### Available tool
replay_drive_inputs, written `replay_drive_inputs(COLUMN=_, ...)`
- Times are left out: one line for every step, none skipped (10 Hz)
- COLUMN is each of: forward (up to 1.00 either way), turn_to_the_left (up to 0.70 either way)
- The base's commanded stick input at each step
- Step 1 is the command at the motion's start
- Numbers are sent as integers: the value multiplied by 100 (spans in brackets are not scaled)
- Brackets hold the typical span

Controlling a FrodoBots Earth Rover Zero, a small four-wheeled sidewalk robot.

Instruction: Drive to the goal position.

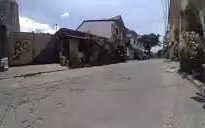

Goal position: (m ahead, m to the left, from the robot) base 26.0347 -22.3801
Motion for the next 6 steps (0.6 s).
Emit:
replay_drive_inputs(forward=100, turn_to_the_left=-40)
replay_drive_inputs(forward=100, turn_to_the_left=-40)
replay_drive_inputs(forward=100, turn_to_the_left=-40)
replay_drive_inputs(forward=100, turn_to_the_left=-40)
replay_drive_inputs(forward=100, turn_to_the_left=-40)
replay_drive_inputs(forward=100, turn_to_the_left=-40)
